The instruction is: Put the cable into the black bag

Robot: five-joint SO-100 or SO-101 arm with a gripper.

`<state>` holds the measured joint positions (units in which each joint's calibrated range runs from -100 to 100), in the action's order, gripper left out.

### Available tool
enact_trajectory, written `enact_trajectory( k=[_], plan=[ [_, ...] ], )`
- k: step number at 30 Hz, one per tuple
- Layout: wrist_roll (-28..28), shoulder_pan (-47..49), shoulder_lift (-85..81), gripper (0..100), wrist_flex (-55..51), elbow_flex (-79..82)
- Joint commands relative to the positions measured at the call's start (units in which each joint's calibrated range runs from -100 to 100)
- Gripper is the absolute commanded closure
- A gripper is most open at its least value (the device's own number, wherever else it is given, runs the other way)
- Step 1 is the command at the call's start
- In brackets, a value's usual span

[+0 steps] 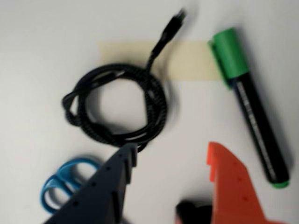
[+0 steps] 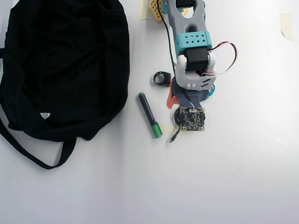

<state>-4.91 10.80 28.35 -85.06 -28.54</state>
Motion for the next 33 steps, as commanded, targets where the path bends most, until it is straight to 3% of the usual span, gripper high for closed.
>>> enact_trajectory(
  k=[1,7,33],
  plan=[
    [-0.86,2.06,-0.47,80,-0.47,-0.39],
    [-1.02,3.04,1.36,73,0.39,0.42],
    [-3.9,-0.4,10.9,73,6.5,-3.36]
  ],
)
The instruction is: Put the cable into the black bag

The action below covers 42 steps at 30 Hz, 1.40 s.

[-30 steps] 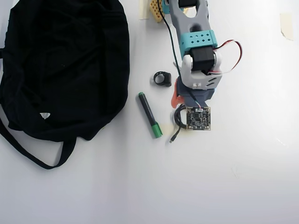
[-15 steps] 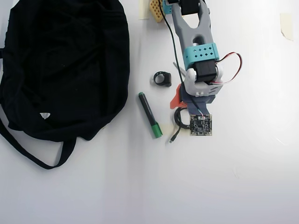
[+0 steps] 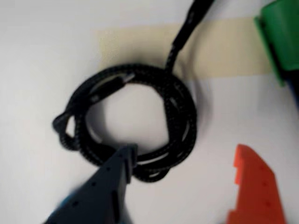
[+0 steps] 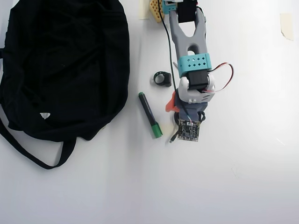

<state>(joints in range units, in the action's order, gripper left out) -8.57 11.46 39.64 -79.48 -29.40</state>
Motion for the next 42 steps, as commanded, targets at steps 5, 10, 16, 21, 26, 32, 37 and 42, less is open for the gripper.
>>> enact_trajectory(
  k=[5,10,16,21,26,32,37,42],
  plan=[
    [-0.29,-2.04,1.52,73,0.84,-2.58],
    [-0.66,-2.49,2.35,73,0.84,-2.67],
    [-0.71,-1.89,2.6,73,0.84,-2.67],
    [-0.71,-1.29,2.85,73,0.84,-2.67],
    [-0.4,-1.22,2.85,73,0.84,-2.67],
    [-0.29,-0.09,2.85,73,0.23,-3.57],
    [-0.19,0.43,2.85,73,0.23,-3.57],
    [-0.19,0.58,2.93,73,0.32,-3.48]
  ],
)
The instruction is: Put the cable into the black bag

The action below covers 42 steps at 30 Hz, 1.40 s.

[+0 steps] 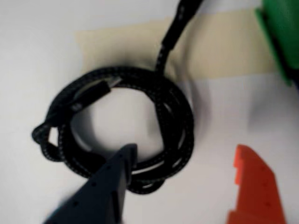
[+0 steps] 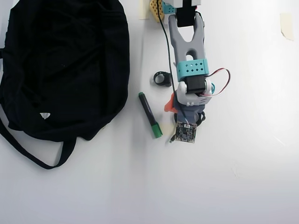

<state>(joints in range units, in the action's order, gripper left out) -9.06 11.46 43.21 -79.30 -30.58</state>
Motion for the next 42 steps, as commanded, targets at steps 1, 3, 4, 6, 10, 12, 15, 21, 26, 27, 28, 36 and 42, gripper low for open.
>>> enact_trajectory(
  k=[1,3,4,6,10,12,15,21,26,27,28,36,42],
  plan=[
    [0.3,0.65,-0.64,73,0.41,-2.3],
    [0.36,0.73,-0.64,73,0.49,-2.3],
    [0.36,0.8,-0.64,73,0.49,-2.3],
    [0.36,0.8,-0.56,73,0.49,-2.3],
    [0.41,1.03,-0.56,73,0.49,-2.03],
    [0.41,1.33,-0.56,73,0.49,-2.03],
    [0.36,1.33,-0.56,73,0.49,-1.85],
    [0.41,1.4,0.44,73,0.58,-2.39],
    [0.41,1.33,1.6,73,1.53,-2.48],
    [0.36,1.33,1.6,73,1.53,-2.57],
    [0.36,1.33,1.6,73,1.53,-2.75],
    [0.41,0.95,1.68,74,1.01,-2.75],
    [0.41,0.8,1.68,85,0.92,-2.66]
  ],
)
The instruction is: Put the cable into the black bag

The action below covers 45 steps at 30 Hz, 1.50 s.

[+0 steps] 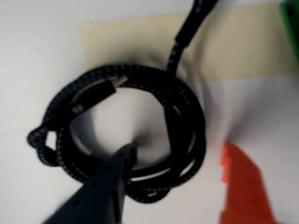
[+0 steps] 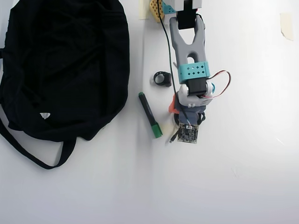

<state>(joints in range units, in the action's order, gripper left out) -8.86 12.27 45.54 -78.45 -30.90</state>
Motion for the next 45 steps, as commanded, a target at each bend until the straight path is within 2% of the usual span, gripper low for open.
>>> enact_trajectory(
  k=[1,9,23,45],
  plan=[
    [0.21,0.0,-0.64,86,0.06,-2.35],
    [0.21,0.0,-0.64,97,-0.02,-1.99],
    [-0.1,0.15,-1.97,98,-0.45,-4.05],
    [0.26,0.97,-2.05,98,-20.87,-29.48]
  ],
)
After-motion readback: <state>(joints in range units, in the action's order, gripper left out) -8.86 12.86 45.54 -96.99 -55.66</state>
